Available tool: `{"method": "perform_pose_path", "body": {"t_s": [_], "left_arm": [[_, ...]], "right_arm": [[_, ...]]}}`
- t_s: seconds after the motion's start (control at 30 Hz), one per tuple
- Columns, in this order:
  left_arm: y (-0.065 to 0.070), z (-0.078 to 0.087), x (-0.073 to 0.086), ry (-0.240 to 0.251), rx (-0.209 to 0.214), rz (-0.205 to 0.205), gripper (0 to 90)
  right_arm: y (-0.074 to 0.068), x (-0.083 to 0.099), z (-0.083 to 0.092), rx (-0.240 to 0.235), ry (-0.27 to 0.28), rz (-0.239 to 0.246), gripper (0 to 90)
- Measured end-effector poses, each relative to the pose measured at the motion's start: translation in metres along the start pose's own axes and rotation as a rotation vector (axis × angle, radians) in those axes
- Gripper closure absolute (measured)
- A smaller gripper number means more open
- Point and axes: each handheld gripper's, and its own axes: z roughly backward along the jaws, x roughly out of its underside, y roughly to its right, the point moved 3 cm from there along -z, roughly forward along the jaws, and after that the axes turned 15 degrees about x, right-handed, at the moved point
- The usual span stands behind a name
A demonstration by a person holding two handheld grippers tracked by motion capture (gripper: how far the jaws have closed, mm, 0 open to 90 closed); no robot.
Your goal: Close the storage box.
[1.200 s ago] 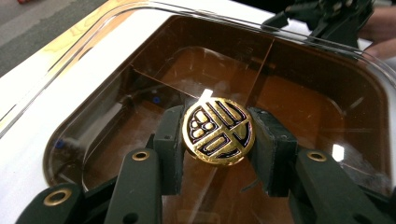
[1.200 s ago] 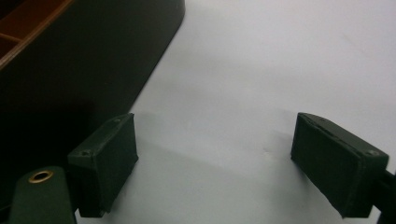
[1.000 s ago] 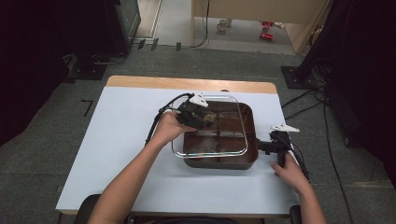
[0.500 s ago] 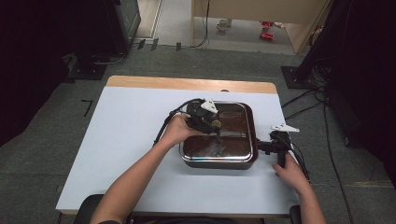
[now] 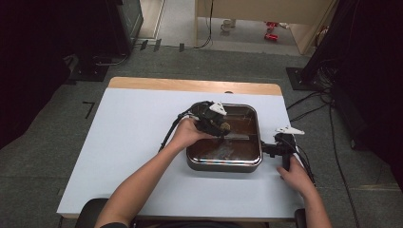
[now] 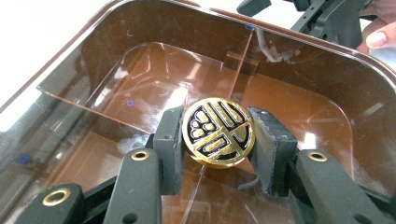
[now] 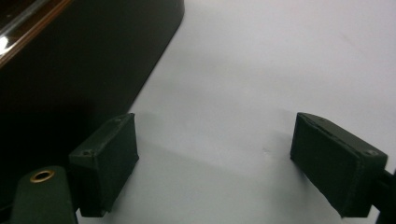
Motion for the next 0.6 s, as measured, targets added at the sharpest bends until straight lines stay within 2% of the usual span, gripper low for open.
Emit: {"method": "perform_pose_path", "body": {"t_s": [0.2, 0.33, 0.4, 0.5, 0.6], "left_arm": [[-0.001, 0.001, 0.002, 0.01, 0.013, 0.023, 57.8], [-0.002, 0.004, 0.002, 0.012, 0.02, 0.066, 47.1], [-0.002, 0.007, 0.002, 0.007, 0.014, 0.07, 42.5], [0.0, 0.015, 0.001, 0.021, 0.0, 0.08, 38.6], [0.002, 0.025, -0.002, 0.058, 0.014, 0.09, 38.4]], "right_arm": [[0.0, 0.0, 0.0, 0.0, 0.0, 0.001, 14.7], [0.0, 0.0, 0.0, 0.0, 0.0, 0.0, 14.7], [0.0, 0.0, 0.0, 0.0, 0.0, 0.0, 14.7], [0.0, 0.0, 0.0, 0.0, 0.0, -0.001, 14.6], [0.0, 0.0, 0.0, 0.0, 0.0, -0.001, 14.7]]}}
